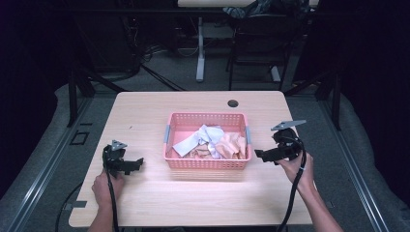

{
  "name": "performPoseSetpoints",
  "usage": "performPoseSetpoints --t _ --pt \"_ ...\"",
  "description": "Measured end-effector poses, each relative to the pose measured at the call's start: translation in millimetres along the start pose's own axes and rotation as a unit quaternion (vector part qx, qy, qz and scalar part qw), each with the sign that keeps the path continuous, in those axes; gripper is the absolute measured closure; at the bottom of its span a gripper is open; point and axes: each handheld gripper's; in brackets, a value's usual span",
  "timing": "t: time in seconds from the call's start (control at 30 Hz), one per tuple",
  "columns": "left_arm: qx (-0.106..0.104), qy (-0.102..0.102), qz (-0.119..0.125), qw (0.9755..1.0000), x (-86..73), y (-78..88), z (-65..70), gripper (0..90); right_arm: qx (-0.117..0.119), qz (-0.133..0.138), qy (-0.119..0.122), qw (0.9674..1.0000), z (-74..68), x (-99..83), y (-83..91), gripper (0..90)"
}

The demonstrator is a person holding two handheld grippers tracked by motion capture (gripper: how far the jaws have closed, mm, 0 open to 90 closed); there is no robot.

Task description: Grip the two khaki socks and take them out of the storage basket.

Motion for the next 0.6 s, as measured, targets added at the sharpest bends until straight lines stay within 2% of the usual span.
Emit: performPoseSetpoints --t 0.2,0.33,0.6 --pt "0.000 0.000 0.000 1.0000 0.0 0.0 0.0 0.0 0.015 -0.002 0.016 0.9998 -17.1 14.3 -7.6 3.5" --pt "0.000 0.000 0.000 1.0000 0.0 0.0 0.0 0.0 0.015 -0.006 0.024 0.9996 -24.1 19.0 -11.2 4.0" --pt "0.000 0.000 0.000 1.0000 0.0 0.0 0.0 0.0 0.030 -0.019 0.047 0.9983 -43.9 30.9 -24.9 9.5"
Point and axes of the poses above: each handheld gripper's, and its own axes: y roughly backward along the jaws, x roughly out of its top, z roughly to its right, and after that the axes turned 9 degrees about -y, right-handed
